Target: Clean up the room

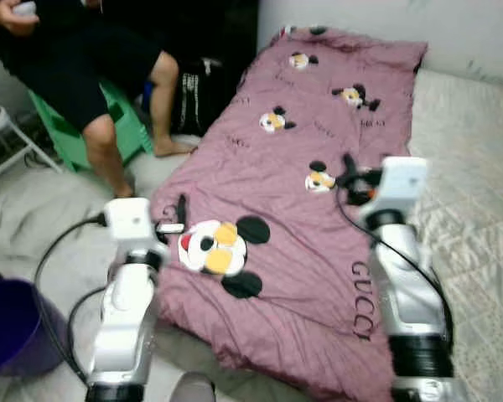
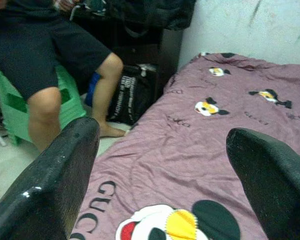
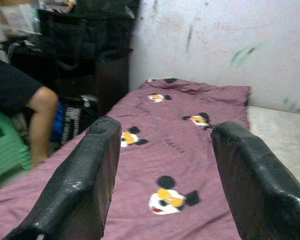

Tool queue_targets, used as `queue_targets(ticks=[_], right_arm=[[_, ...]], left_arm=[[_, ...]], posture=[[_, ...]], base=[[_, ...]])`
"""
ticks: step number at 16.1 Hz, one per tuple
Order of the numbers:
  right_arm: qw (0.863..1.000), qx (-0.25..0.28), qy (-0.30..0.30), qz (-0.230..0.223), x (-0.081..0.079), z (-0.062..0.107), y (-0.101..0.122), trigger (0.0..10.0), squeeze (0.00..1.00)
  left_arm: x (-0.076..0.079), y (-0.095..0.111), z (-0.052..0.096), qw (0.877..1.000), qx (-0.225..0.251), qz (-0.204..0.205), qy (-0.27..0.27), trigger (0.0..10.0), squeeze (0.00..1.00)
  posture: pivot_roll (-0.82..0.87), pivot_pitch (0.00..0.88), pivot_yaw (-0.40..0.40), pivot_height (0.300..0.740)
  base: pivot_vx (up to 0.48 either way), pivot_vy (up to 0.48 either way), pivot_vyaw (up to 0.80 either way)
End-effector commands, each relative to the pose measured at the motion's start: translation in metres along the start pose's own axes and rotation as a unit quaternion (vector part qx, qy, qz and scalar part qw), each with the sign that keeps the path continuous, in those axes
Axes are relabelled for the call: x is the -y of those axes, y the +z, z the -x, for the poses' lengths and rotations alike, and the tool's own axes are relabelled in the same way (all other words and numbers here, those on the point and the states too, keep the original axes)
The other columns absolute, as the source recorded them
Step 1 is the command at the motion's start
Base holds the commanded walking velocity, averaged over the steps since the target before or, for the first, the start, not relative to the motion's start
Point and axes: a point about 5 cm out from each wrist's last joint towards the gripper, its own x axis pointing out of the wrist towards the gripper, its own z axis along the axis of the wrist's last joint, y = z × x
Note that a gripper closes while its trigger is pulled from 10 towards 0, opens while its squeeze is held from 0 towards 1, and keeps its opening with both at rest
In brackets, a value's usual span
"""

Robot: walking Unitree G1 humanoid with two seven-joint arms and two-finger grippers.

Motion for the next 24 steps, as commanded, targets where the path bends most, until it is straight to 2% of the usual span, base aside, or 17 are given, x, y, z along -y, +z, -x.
queue_targets(ticks=[1,3,6,10,18,24], right_arm=[[1.0,-0.003,-0.001,0.001,-0.004,-0.001,-0.002,10.0,0.0],[1.0,-0.007,-0.001,0.017,-0.003,-0.001,-0.003,10.0,0.0],[1.0,-0.002,0.004,0.027,-0.002,0.003,-0.004,10.0,0.0],[1.0,-0.008,0.012,0.022,-0.006,0.005,-0.009,10.0,0.0],[0.999,-0.01,0.02,0.026,-0.006,0.007,-0.012,10.0,0.0],[0.999,-0.009,0.042,0.026,-0.014,0.009,-0.013,10.0,0.0]], left_arm=[[-0.006,0.0,0.0,1.0,0.002,-0.01,0.008,10.0,0.0],[-0.004,0.001,-0.002,1.0,0.004,-0.009,0.005,10.0,0.0],[-0.003,0.001,0.0,1.0,0.005,-0.012,-0.003,10.0,0.0],[-0.007,-0.005,0.008,1.0,-0.004,-0.018,0.006,10.0,0.0],[-0.002,-0.002,0.006,1.0,0.01,-0.015,-0.005,10.0,0.0],[0.0,-0.003,0.006,1.0,0.012,-0.022,-0.008,10.0,0.0]], posture=[[-0.05,0.007,0.022,0.74],[-0.05,0.007,0.02,0.74],[-0.05,0.003,0.021,0.74],[-0.04,0.0,0.028,0.74],[-0.05,0.0,0.024,0.74],[-0.05,0.0,0.018,0.74]], base=[[0.0,0.0,0.0],[0.0,0.0,0.0],[0.0,0.0,0.64],[0.0,0.0,0.76],[0.0,0.0,0.76],[0.0,0.0,0.76]])
